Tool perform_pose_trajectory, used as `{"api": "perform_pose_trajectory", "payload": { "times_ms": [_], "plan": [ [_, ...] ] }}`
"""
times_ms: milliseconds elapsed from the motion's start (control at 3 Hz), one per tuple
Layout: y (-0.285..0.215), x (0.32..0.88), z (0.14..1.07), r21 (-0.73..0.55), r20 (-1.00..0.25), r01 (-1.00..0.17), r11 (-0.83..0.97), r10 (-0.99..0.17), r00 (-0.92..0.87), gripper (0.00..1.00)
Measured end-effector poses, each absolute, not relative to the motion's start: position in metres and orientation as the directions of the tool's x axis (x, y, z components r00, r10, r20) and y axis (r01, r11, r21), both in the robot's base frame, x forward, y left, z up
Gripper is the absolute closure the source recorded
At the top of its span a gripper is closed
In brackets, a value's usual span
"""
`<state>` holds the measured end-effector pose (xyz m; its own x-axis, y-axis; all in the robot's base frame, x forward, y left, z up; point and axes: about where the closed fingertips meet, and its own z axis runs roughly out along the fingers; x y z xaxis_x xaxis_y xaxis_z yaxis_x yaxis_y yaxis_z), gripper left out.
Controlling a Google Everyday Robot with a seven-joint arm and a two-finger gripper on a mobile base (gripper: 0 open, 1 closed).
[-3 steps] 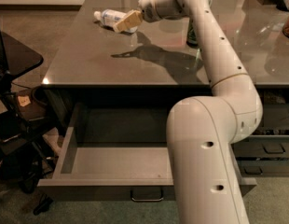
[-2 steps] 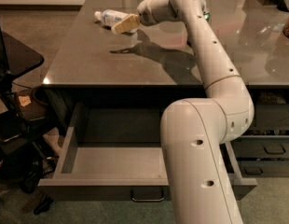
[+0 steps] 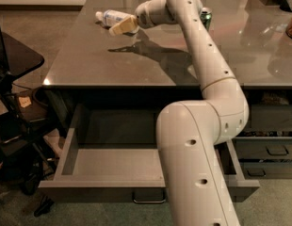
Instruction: Place blue plastic bottle into top drawer
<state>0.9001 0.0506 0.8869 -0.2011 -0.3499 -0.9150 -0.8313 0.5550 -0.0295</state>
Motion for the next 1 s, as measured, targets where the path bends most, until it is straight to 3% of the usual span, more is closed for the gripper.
{"api": "perform_pose_trajectory", "payload": {
  "times_ms": [1000],
  "plan": [
    [0.0693, 0.9238, 0.8726, 0.021, -0.919, -0.786, 0.618, -0.297, -0.259, 0.00]
  ]
}}
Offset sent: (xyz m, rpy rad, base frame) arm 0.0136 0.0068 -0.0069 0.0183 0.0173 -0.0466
